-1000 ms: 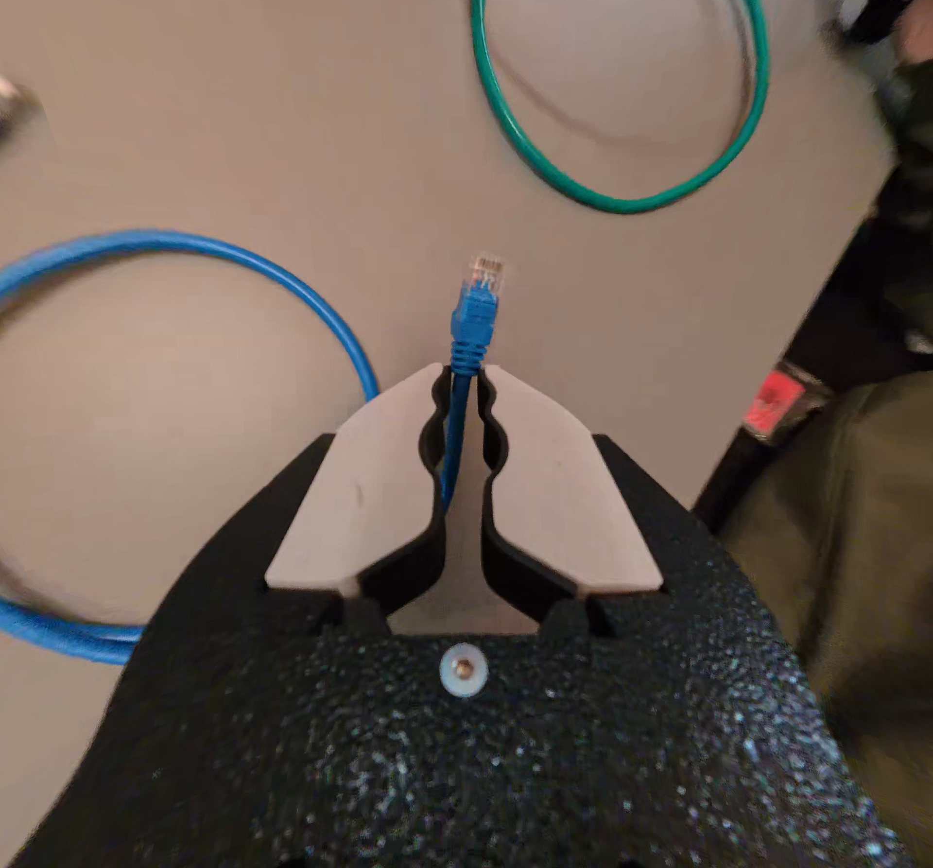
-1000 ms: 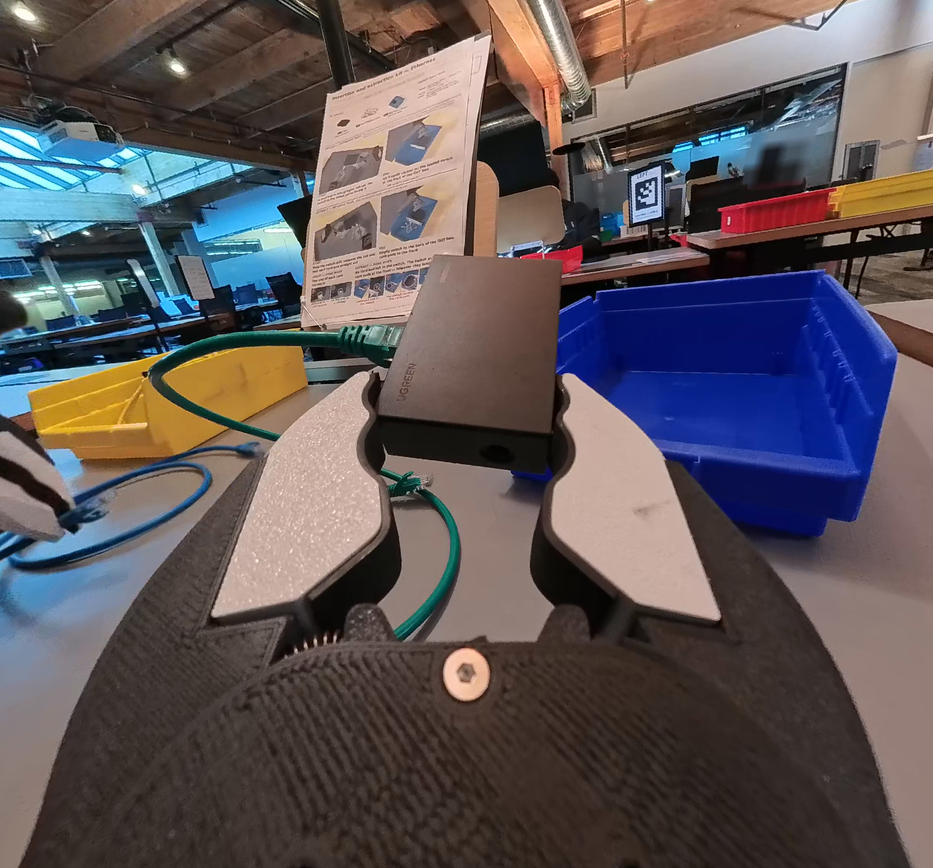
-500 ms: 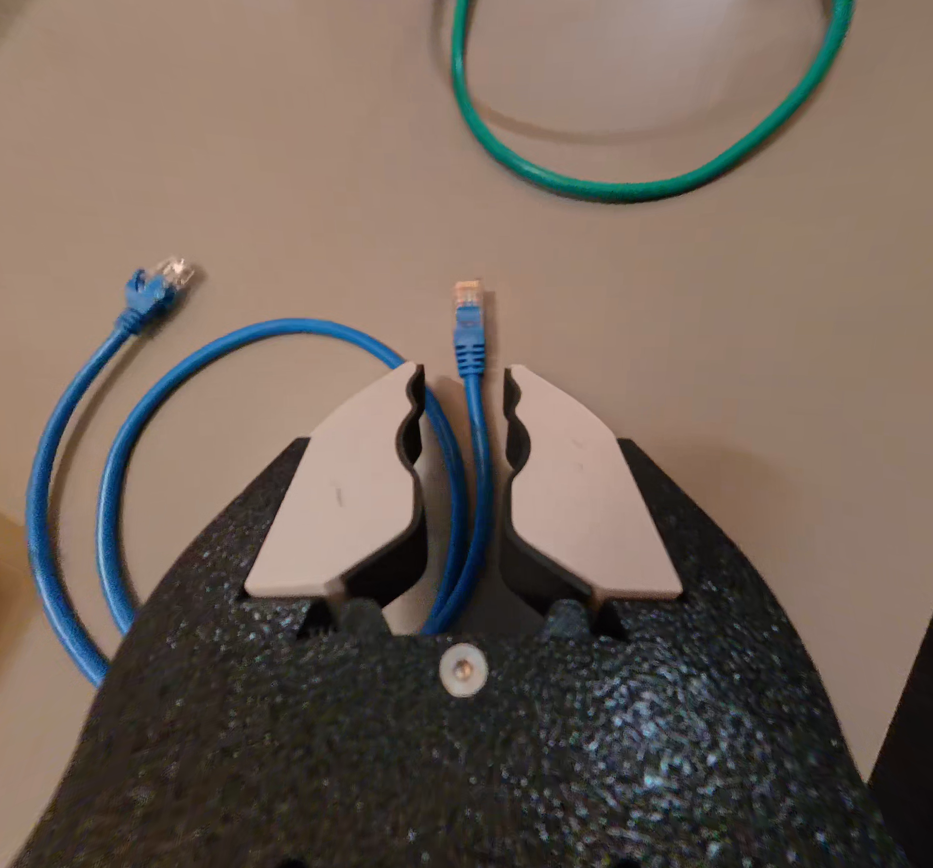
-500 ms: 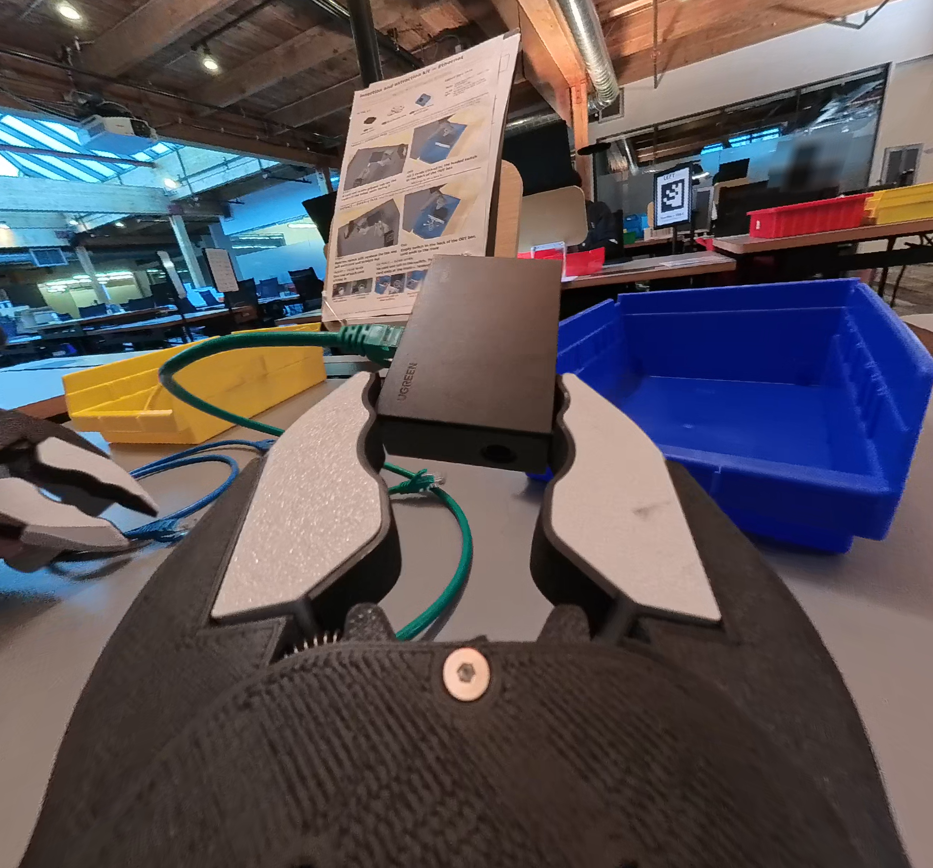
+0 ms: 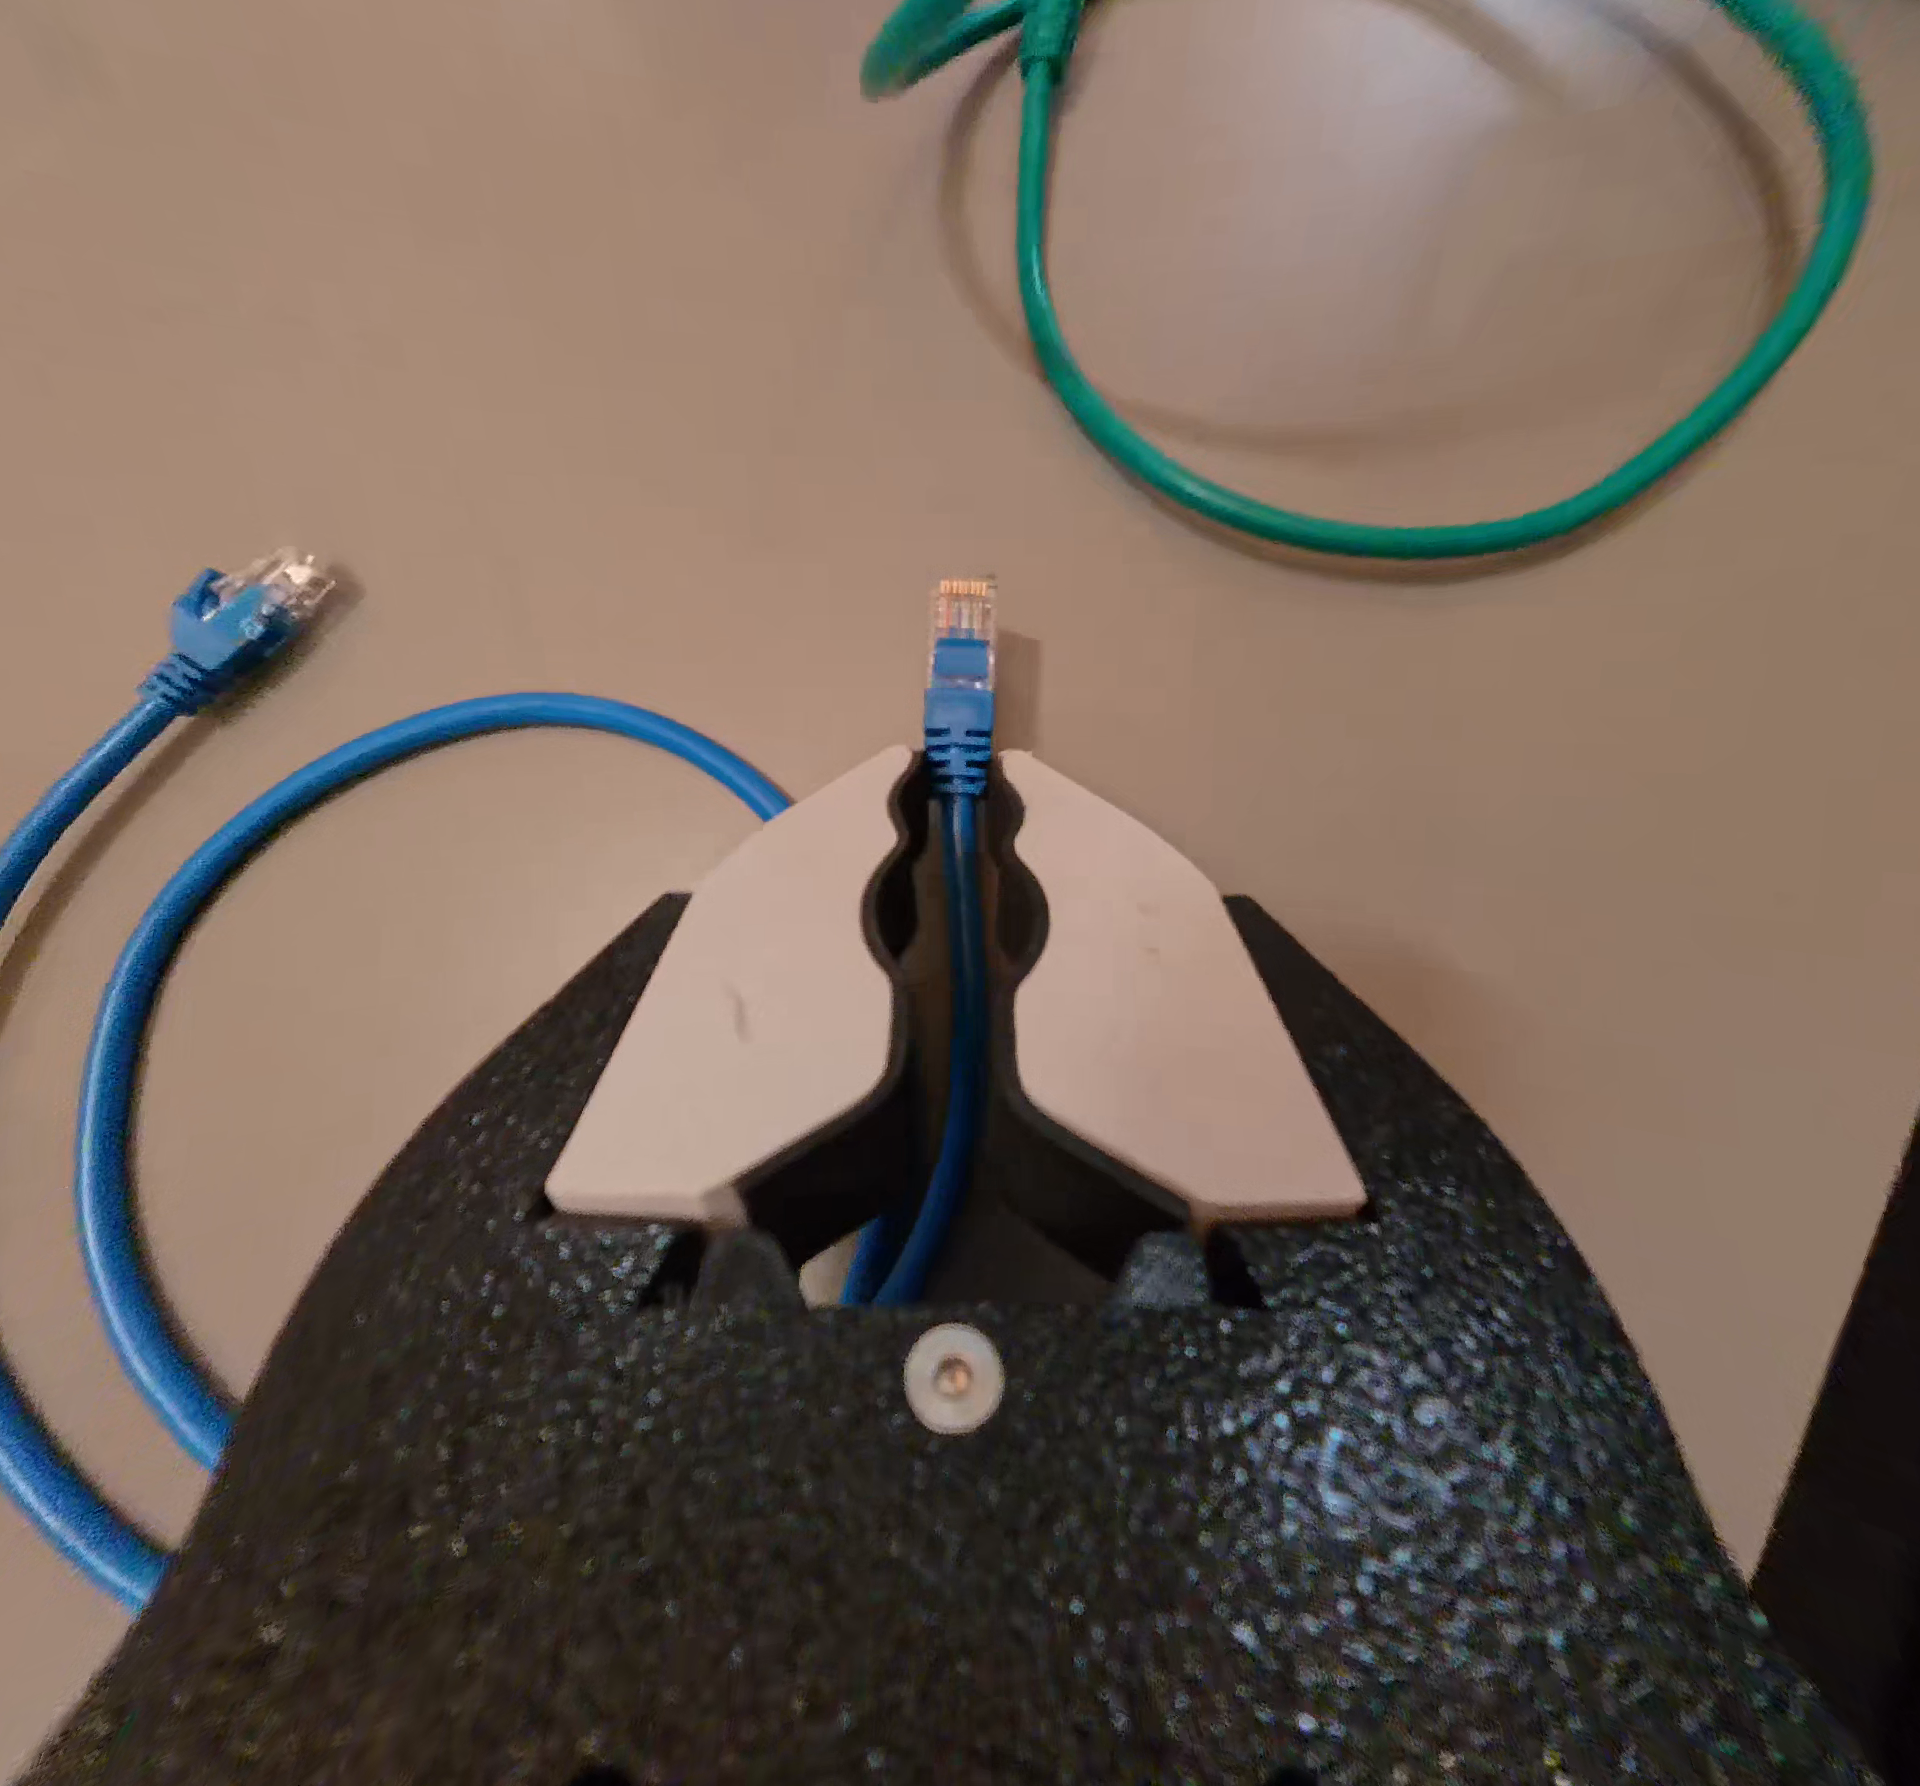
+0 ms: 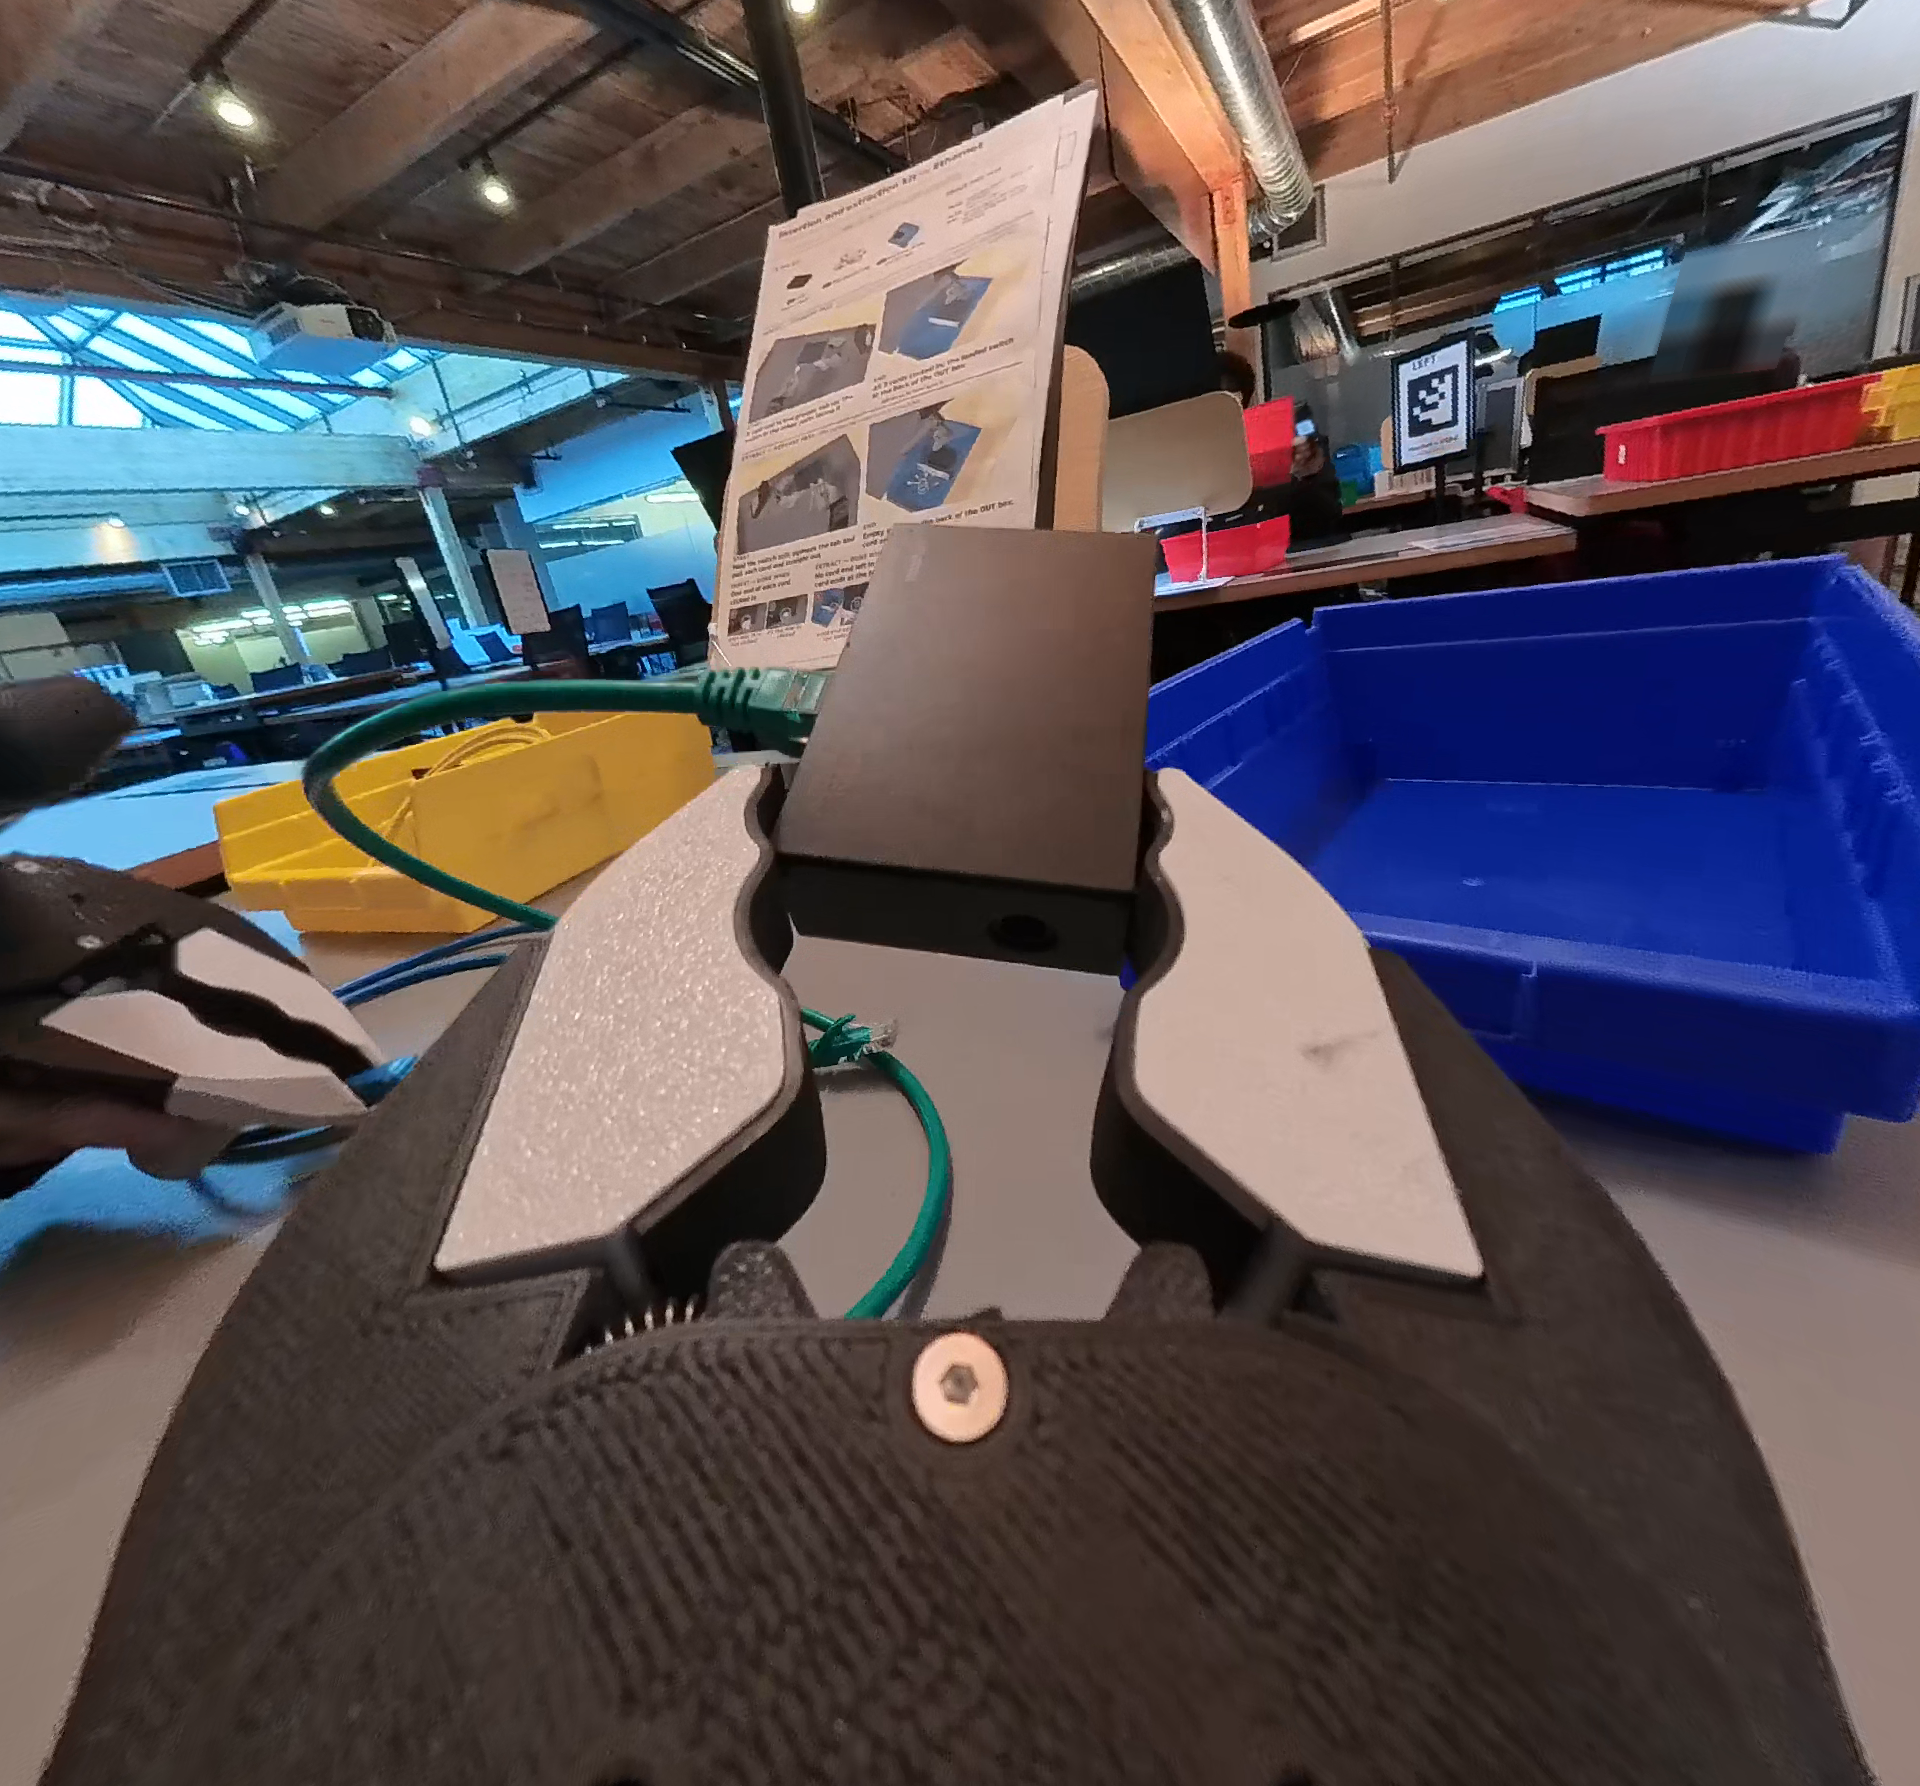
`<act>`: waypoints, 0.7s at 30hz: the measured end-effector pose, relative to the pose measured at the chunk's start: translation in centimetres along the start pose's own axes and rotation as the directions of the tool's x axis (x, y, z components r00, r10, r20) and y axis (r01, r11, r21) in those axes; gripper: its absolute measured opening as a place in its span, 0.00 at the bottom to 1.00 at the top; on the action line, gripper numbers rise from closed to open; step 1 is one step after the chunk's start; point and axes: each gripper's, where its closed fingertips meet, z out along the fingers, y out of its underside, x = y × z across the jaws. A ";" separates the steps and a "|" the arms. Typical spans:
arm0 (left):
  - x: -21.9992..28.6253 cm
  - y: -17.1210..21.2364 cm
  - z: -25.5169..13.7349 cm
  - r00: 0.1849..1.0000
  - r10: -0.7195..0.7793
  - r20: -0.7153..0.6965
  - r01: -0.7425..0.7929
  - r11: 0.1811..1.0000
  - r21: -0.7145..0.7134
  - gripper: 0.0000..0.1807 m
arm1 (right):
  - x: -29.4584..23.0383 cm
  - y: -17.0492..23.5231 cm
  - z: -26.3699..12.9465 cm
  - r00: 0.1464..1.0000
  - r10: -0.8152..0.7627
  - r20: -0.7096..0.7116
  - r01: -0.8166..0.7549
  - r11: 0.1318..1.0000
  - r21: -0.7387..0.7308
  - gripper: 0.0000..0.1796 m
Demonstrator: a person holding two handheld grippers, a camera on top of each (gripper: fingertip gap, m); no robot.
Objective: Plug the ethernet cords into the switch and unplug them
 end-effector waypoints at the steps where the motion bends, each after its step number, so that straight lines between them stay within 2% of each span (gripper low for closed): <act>1: 0.0 -0.2 -0.1 1.000 0.002 0.007 -0.002 1.000 -0.002 0.05 | 0.0 0.1 0.1 1.000 -0.008 -0.003 0.008 1.000 -0.005 0.36; 7: 1.1 -1.1 0.0 0.999 0.039 -0.021 -0.039 0.999 0.008 0.05 | -0.4 0.3 0.2 1.000 -0.028 0.004 0.028 0.999 -0.023 0.36; 12: 1.2 0.5 1.1 0.996 0.091 -0.026 -0.092 0.995 -0.048 0.07 | -0.3 0.2 0.2 1.000 -0.019 0.004 0.019 1.000 -0.016 0.36; 17: 0.8 1.0 0.6 0.996 0.085 -0.017 -0.086 0.995 -0.047 0.13 | -0.4 0.3 0.2 1.000 -0.026 0.008 0.026 0.999 -0.024 0.36; 21: 0.9 1.1 0.4 0.998 0.041 -0.040 -0.043 0.998 -0.039 0.10 | -0.5 0.4 0.3 0.999 -0.030 0.011 0.030 0.999 -0.027 0.36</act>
